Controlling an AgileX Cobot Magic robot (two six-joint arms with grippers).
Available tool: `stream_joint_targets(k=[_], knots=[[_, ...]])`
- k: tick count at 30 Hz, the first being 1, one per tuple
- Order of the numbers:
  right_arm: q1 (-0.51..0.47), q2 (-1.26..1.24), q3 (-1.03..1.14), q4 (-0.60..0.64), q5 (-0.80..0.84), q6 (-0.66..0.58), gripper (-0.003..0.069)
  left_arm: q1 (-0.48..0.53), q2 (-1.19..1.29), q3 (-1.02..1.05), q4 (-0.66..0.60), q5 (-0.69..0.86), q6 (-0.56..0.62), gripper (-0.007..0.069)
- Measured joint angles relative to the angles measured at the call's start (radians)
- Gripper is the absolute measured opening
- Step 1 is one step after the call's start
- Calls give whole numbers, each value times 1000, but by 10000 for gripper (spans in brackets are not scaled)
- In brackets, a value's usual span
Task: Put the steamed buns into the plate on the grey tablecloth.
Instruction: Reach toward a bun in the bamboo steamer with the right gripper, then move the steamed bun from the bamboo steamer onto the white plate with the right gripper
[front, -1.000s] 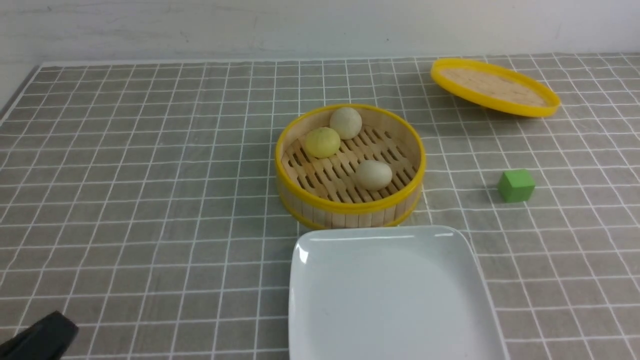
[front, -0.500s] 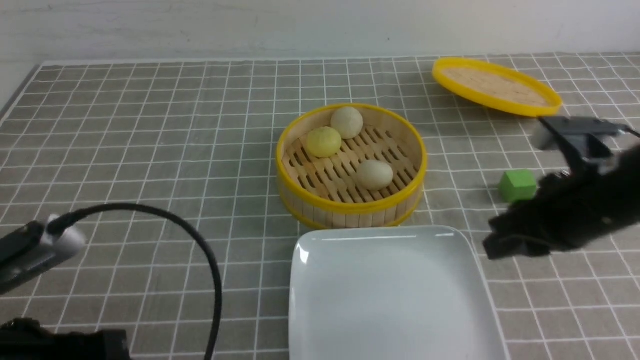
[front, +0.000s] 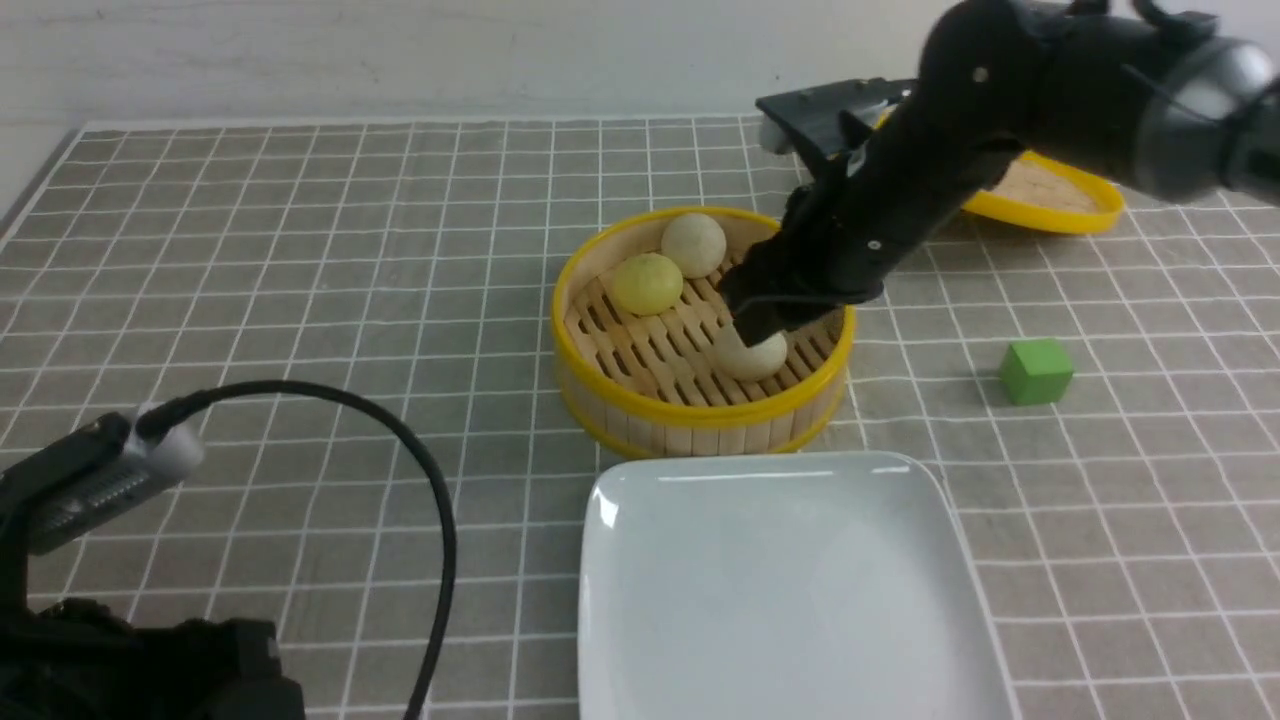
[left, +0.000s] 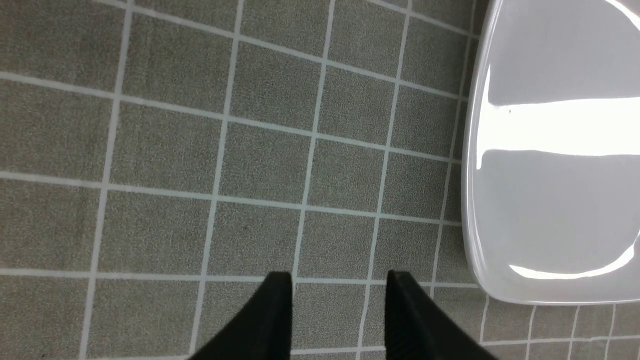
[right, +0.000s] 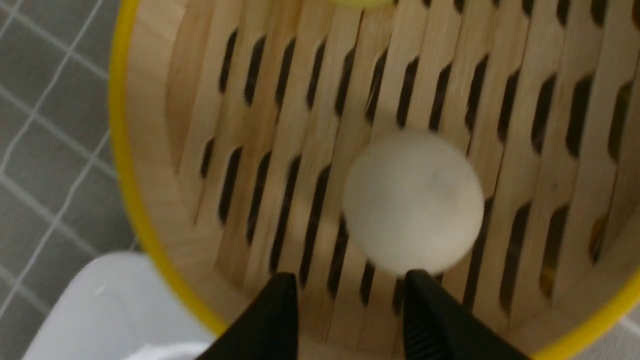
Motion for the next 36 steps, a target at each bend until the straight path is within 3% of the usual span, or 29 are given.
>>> stream_joint_targets(k=[6, 10, 11, 12, 13, 15, 25, 32, 36], knots=[[1, 129, -119, -96, 3, 55, 309, 0, 0, 0, -3, 0, 0, 296], [1, 151, -127, -101, 3, 58, 267, 0, 0, 0, -3, -1, 0, 296], [1, 157, -131, -101, 6, 61, 211, 0, 0, 0, -3, -4, 0, 296], [1, 157, -131, -101, 7, 61, 203, 0, 0, 0, -3, -5, 0, 296], [1, 156, -133, -101, 16, 61, 118, 0, 0, 0, -3, -10, 0, 296], [1, 141, -139, -101, 40, 61, 42, 0, 0, 0, -3, -10, 0, 296], [1, -173, -167, -88, 337, 83, 21, 0, 0, 0, -3, -14, 0, 296], [31, -397, 245, -18, 355, 110, 22, 0, 0, 0, -2, -24, 0, 296], [71, -418, 505, 10, 245, 119, 27, 0, 0, 0, 7, -26, 1, 296]])
